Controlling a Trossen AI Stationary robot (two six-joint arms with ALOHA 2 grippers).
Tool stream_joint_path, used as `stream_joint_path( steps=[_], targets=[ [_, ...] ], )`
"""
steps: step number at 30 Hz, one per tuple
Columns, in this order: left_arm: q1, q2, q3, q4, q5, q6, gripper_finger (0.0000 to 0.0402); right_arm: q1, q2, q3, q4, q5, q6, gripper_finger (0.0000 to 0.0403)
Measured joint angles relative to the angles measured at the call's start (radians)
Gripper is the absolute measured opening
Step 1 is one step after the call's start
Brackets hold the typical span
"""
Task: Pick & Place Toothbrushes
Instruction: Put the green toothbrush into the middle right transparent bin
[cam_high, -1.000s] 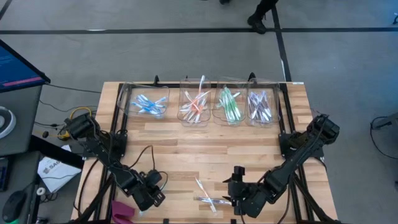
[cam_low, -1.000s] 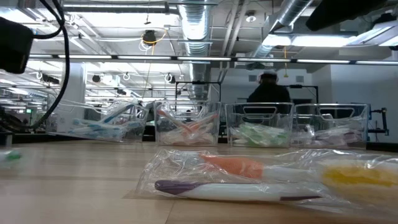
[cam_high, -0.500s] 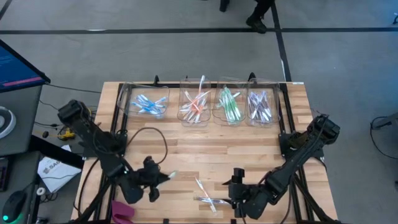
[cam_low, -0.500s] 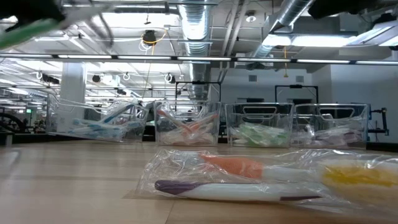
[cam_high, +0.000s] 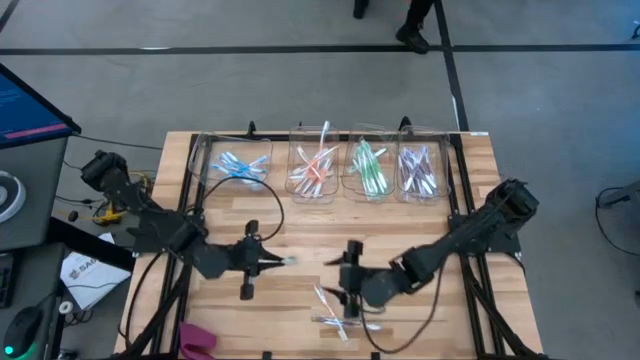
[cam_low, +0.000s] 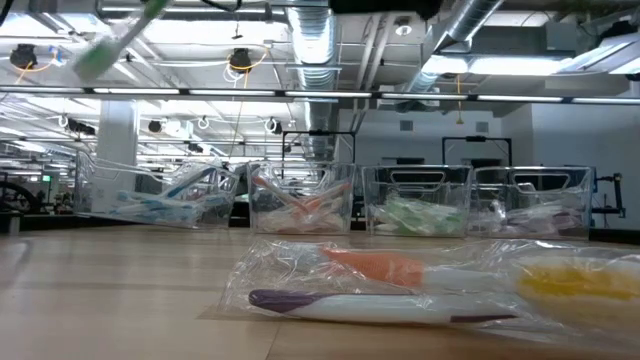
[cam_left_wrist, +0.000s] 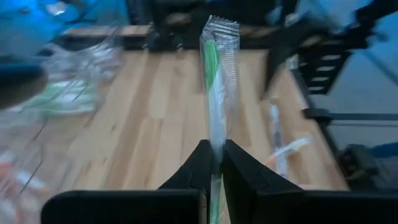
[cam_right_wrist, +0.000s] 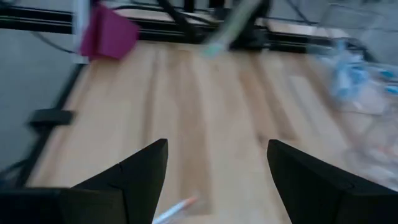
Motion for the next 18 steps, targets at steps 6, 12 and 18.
stream_joint_path(
  steps=[6, 12, 18],
  targets=[
    [0.014, -0.104, 0.000, 0.032, 0.063, 0.133, 0.0010, -0.106, 0.000, 0.000, -0.031, -0.011, -0.016, 0.0270],
    [0.019, -0.114, 0.000, 0.146, 0.064, 0.297, 0.0010, -0.165, 0.000, 0.000, -0.012, -0.019, -0.120, 0.0270],
    [0.055, -0.096, 0.000, 0.152, 0.067, 0.363, 0.0011, -0.202, 0.000, 0.000, 0.015, -0.037, -0.252, 0.0270]
  ],
)
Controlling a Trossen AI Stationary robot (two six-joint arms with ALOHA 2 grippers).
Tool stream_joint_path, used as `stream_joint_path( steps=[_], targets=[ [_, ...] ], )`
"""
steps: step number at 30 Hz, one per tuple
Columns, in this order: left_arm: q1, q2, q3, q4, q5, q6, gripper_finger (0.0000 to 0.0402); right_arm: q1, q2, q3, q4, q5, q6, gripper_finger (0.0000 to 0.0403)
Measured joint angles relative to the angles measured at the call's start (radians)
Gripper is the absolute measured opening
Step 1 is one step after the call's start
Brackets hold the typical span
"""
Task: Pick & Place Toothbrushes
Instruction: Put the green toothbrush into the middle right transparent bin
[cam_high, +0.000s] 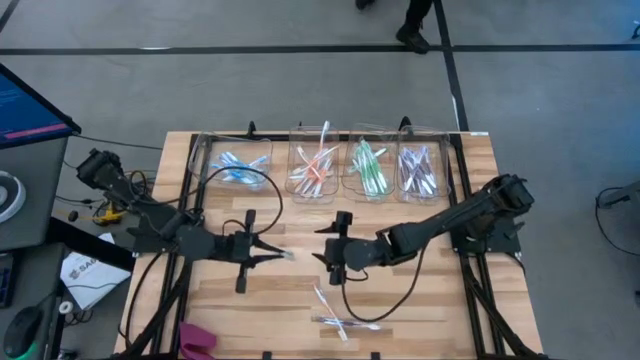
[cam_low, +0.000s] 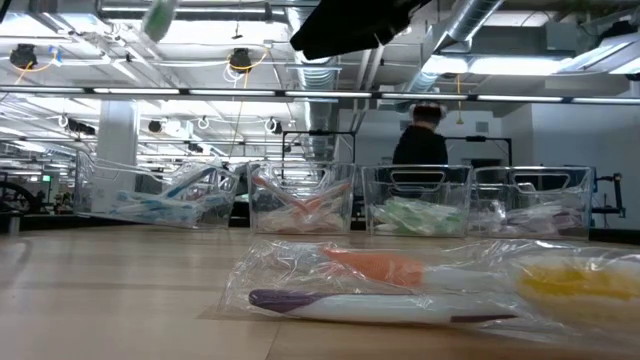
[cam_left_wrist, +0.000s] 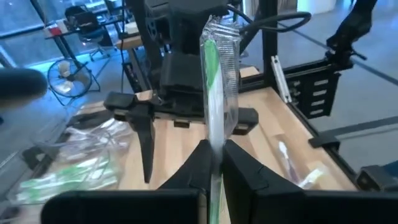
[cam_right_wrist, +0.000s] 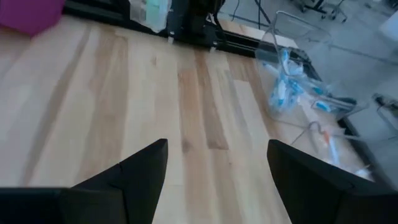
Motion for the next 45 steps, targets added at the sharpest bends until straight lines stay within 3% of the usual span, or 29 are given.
stream_joint_path(
  steps=[6, 15, 19, 24, 29, 33, 38, 45],
  targets=[
    [0.099, -0.031, 0.000, -0.015, 0.154, 0.057, 0.0012, -0.040, 0.000, 0.000, -0.001, -0.003, -0.049, 0.0270],
    [0.355, -0.195, -0.033, -0.116, 0.411, 0.109, 0.0011, -0.097, 0.000, 0.000, -0.018, -0.003, -0.051, 0.0270],
    [0.488, -0.256, -0.163, 0.032, 0.603, 0.126, 0.0010, -0.114, 0.000, 0.000, -0.026, -0.009, -0.021, 0.0270],
    [0.616, -0.281, -0.368, 0.408, 0.840, 0.109, 0.0010, -0.114, 0.000, 0.000, 0.032, -0.084, -0.022, 0.0270],
    [0.676, -0.247, -0.524, 0.739, 0.879, 0.102, 0.0011, -0.104, 0.000, 0.000, 0.125, -0.103, -0.098, 0.0270],
    [0.683, -0.163, -0.581, 1.000, 0.879, 0.074, 0.0011, -0.116, 0.000, 0.000, 0.200, -0.103, -0.161, 0.0270],
    [0.682, -0.028, -0.589, 1.143, 0.879, 0.028, 0.0011, -0.144, 0.000, 0.000, 0.266, -0.117, -0.182, 0.0270],
    [0.682, 0.146, -0.589, 1.365, 0.875, -0.006, 0.0011, -0.185, 0.000, 0.000, 0.284, -0.339, -0.173, 0.0270]
  ],
)
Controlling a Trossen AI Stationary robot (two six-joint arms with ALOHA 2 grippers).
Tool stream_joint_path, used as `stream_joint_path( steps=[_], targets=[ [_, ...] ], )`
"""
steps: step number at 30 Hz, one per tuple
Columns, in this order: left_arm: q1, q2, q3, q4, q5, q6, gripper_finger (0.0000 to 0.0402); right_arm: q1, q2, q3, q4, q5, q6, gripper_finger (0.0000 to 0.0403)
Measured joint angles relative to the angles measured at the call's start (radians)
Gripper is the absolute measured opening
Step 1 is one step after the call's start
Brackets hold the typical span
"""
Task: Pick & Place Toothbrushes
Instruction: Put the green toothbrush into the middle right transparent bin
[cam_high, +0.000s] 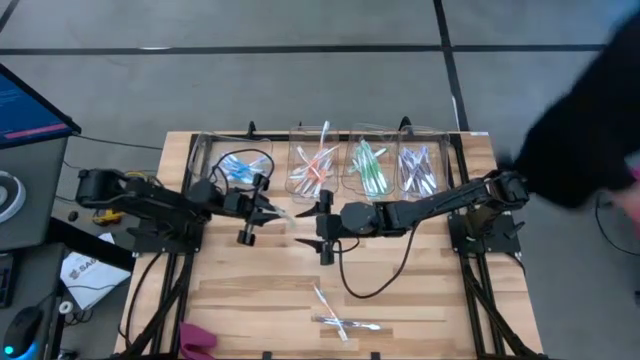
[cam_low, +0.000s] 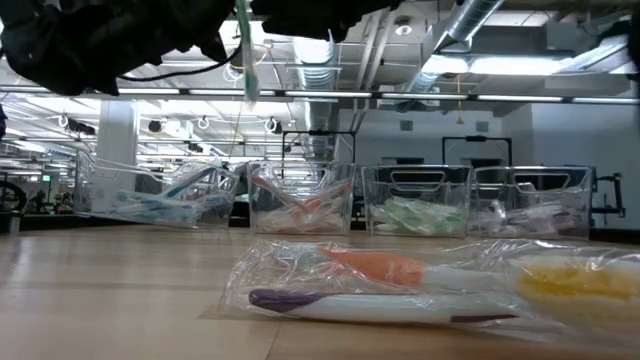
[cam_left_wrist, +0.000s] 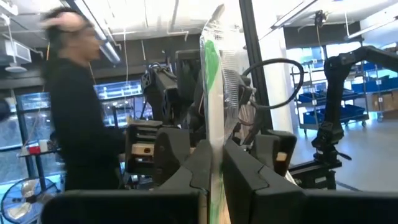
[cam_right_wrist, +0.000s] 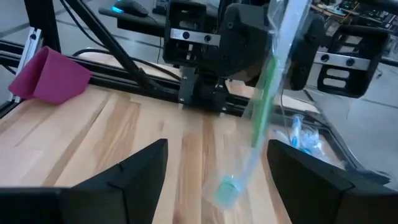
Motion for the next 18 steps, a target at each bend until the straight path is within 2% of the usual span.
stream_joint_path(
  steps=[10, 18],
  targets=[
    [0.000, 0.177, 0.115, 0.055, 0.006, -0.050, 0.0011, -0.002, 0.000, 0.000, 0.002, 0.000, 0.002, 0.0270],
    [-0.001, 0.201, 0.141, 0.053, 0.016, -0.050, 0.0011, -0.001, 0.000, 0.000, -0.001, -0.002, 0.002, 0.0269]
  ],
)
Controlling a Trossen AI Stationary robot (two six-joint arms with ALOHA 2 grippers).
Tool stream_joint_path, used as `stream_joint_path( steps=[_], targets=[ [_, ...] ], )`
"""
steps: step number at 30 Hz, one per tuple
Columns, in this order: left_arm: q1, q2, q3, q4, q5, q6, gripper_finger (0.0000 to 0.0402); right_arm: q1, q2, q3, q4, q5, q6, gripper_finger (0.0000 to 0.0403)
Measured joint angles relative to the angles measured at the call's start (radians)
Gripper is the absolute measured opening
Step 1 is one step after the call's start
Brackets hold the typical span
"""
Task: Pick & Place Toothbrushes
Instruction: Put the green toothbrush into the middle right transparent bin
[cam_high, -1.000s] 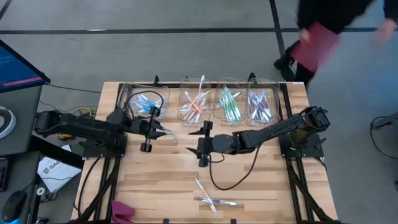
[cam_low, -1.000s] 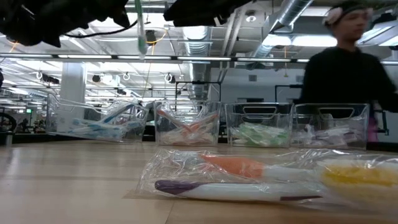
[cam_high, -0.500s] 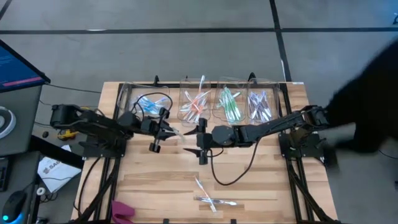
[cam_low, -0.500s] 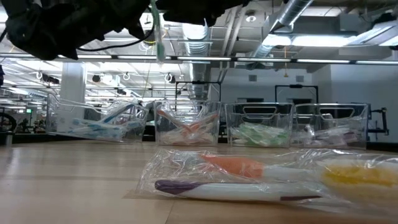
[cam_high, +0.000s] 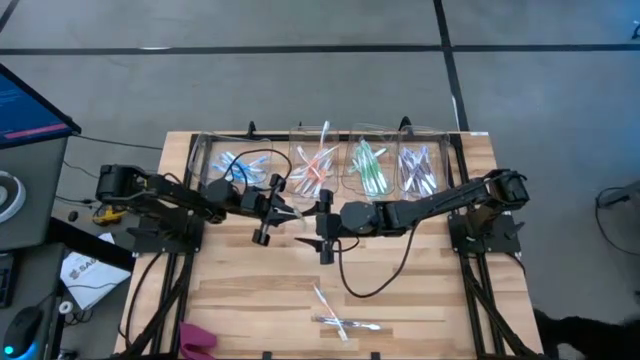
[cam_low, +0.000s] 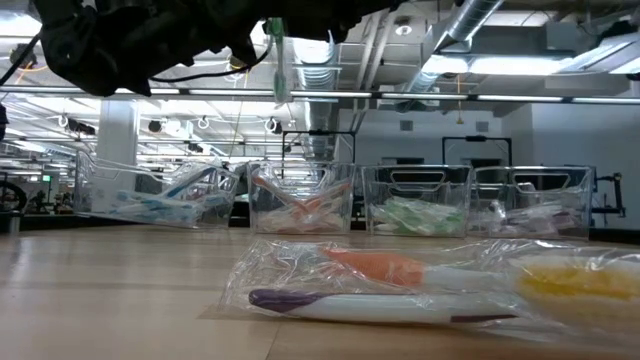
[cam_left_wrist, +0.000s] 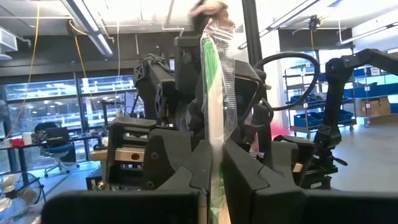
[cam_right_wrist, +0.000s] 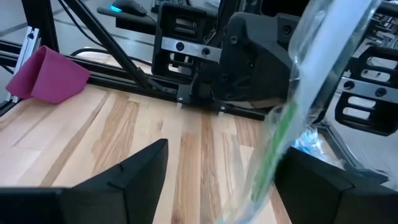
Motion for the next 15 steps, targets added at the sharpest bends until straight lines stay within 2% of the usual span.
stream_joint_path(
  steps=[3, 6, 9, 14, 15],
  targets=[
    [0.000, 0.000, 0.000, 0.000, 0.001, -0.003, 0.0011, 0.000, 0.000, 0.000, 0.000, 0.002, 0.000, 0.0252],
    [0.000, 0.000, 0.000, -0.001, 0.008, -0.008, 0.0012, 0.000, 0.000, 0.000, -0.001, 0.003, -0.010, 0.0213],
    [0.000, 0.000, 0.000, -0.001, 0.022, -0.008, 0.0013, -0.002, 0.000, 0.000, -0.001, 0.006, -0.011, 0.0155],
    [0.000, 0.000, 0.000, -0.007, 0.023, -0.007, 0.0013, -0.018, -0.001, 0.000, -0.012, 0.007, -0.010, 0.0034],
    [0.000, 0.000, 0.000, -0.010, 0.022, -0.005, 0.0013, -0.021, -0.001, 0.001, -0.020, 0.007, -0.009, 0.0021]
  ],
)
